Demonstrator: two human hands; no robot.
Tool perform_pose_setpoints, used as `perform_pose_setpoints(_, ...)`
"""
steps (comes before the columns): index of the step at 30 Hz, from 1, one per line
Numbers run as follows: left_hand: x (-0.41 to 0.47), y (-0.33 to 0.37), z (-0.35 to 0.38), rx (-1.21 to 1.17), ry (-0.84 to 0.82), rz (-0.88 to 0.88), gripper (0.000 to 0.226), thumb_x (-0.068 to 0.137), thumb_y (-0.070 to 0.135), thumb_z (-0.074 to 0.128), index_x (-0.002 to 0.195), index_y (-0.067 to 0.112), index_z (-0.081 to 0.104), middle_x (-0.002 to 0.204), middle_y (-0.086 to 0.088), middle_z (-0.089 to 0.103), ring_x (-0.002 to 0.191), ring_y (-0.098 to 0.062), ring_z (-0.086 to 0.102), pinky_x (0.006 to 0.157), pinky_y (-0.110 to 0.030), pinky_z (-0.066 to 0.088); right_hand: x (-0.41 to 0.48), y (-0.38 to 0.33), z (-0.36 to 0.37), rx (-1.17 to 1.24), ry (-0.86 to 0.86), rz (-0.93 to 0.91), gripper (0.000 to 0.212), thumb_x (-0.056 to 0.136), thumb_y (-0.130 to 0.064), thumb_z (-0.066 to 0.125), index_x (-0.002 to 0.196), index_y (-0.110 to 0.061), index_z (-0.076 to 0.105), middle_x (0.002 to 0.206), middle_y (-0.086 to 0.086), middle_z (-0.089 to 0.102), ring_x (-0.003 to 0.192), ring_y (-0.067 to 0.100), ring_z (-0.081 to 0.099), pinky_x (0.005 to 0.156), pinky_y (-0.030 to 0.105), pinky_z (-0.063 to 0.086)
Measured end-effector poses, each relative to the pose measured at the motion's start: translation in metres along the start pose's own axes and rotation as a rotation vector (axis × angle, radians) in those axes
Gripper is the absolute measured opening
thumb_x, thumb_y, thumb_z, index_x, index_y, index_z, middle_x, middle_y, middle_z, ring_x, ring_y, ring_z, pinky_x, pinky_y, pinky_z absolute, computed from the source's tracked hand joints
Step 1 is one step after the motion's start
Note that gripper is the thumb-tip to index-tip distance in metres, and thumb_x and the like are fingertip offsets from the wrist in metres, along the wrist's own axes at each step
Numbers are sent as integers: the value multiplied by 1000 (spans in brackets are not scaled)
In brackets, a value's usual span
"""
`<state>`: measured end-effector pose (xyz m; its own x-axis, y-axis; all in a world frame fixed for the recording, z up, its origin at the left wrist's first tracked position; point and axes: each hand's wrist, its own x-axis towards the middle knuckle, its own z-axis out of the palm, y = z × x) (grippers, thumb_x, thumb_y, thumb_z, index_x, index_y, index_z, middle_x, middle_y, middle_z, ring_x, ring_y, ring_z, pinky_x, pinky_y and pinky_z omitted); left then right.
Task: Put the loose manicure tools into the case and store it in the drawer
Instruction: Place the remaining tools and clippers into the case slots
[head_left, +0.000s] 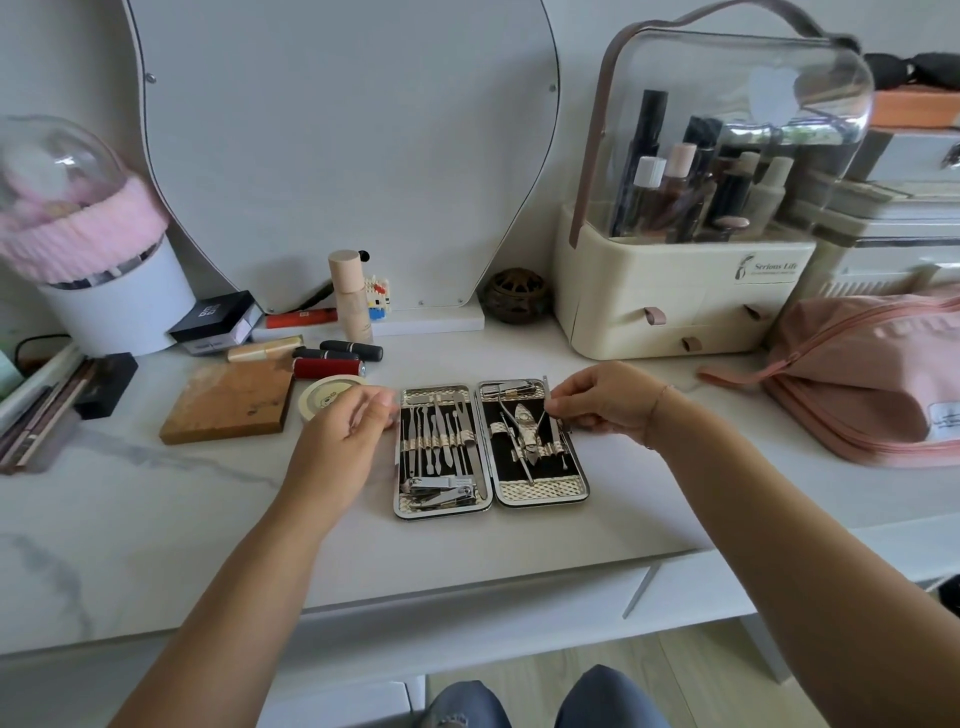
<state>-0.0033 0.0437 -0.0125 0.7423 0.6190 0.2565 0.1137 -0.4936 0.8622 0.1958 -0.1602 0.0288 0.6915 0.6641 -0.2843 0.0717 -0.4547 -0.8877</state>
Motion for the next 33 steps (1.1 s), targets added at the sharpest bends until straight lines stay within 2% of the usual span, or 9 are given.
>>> perform_pose_setpoints(4,0,1,-1,6,3,-7,32,87,55,43,95,31,64,96,12,69,94,-9,64,90,-39,49,0,-4,-3,-143,-76,49,9,78,-6,71,72,-9,65,38,-7,44,39,9,31,43,18,23)
perform_pose_setpoints(8,-3,5,0,22,-14,-9,27,92,44,44,99,26,63,97,11,68,95,-9,63,88,-34,49,-3,-8,-5,-326,-48,8,15,75,-15,76,67,-16,64,52,1,50,49,14,34,46,20,27)
perform_pose_setpoints(11,-5,8,1,28,-33,-13,27,91,42,45,102,24,63,99,9,67,97,-6,61,81,-19,44,-6,-4,-2,-308,-16,-62,23,71,-14,79,84,-15,59,65,2,54,54,13,42,47,20,32)
perform_pose_setpoints(13,-6,11,1,39,-48,-20,27,91,41,46,105,25,62,100,12,65,96,1,57,73,-8,38,-7,-1,-2,-265,-13,-95,37,70,-11,79,98,-13,55,65,1,54,52,13,43,44,19,33)
perform_pose_setpoints(15,-8,13,1,38,-55,-22,24,91,40,48,106,27,62,100,18,62,96,8,54,68,0,36,-8,1,-3,-263,-26,-121,41,71,-9,78,104,-13,54,64,1,54,52,13,43,43,19,32)
perform_pose_setpoints(18,-8,16,2,16,-62,-22,27,91,39,50,109,25,62,101,20,61,94,13,52,67,7,32,-8,2,-3,-268,-29,-144,39,72,-8,78,104,-13,56,61,-1,54,51,12,43,44,19,33)
perform_pose_setpoints(28,-9,17,1,40,-63,-11,24,92,39,47,108,28,61,101,23,60,86,23,48,67,7,32,-9,7,-2,-313,-10,-194,35,69,-13,80,96,-14,59,62,-2,55,52,10,46,51,21,38)
perform_pose_setpoints(30,-9,17,1,45,-63,-12,24,92,38,47,109,27,61,99,25,58,84,26,47,66,8,31,-9,8,-3,-339,-25,-216,28,71,-15,79,92,-14,61,61,-3,55,52,10,46,52,22,38)
perform_pose_setpoints(33,-8,17,1,51,-59,-6,27,92,39,47,111,25,62,100,24,59,87,22,48,66,7,31,-11,9,-2,-378,-43,-242,16,75,-17,76,87,-16,66,61,-6,56,56,10,48,56,22,41)
